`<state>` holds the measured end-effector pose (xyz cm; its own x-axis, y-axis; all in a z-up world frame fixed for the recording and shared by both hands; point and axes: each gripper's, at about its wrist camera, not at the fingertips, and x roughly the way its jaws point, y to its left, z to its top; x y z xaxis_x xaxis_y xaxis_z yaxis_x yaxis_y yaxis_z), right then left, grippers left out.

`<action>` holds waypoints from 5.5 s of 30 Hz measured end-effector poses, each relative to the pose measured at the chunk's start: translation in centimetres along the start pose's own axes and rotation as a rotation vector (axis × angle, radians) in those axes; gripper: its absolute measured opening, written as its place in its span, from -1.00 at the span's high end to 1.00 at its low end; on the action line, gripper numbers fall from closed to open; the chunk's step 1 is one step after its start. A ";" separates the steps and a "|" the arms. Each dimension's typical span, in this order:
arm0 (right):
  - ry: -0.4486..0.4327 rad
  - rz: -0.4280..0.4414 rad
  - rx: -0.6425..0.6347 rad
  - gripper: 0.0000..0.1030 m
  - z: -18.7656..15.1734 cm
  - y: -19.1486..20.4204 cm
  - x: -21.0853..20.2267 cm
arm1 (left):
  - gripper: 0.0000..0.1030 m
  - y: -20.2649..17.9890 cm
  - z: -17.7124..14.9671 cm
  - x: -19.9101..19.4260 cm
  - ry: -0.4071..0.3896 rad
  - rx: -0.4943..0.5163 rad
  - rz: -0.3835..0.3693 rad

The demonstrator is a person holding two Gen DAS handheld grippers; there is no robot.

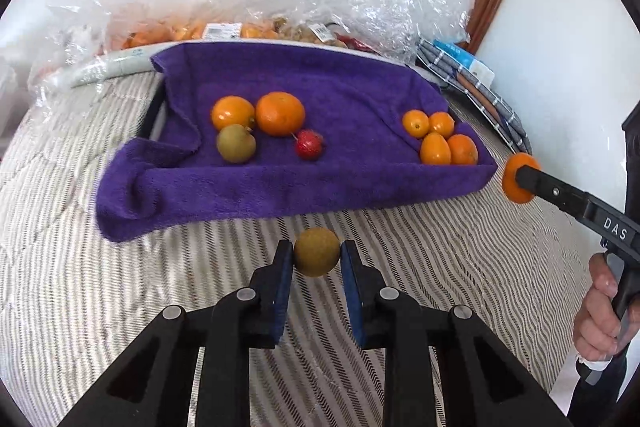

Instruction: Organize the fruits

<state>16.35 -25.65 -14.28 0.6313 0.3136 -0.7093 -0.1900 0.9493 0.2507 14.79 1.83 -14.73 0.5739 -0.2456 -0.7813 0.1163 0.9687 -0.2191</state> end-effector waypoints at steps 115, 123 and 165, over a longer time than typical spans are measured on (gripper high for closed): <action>-0.138 -0.219 -0.074 -0.95 -4.8 5.6 -17.8 | -0.55 -6.4 -4.1 -20.1 -0.316 -0.027 0.303; -0.133 -0.215 -0.071 -0.95 -5.1 5.5 -17.9 | -0.55 -6.7 -4.1 -20.2 -0.322 -0.017 0.310; -0.151 -0.218 -0.059 -0.95 -5.3 5.7 -19.0 | -0.55 -6.8 -4.4 -20.7 -0.325 -0.019 0.305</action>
<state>-0.70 -26.11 -2.85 0.7661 0.0988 -0.6351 -0.0777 0.9951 0.0612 -1.43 0.16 0.38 0.8047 0.0779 -0.5885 -0.1109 0.9936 -0.0200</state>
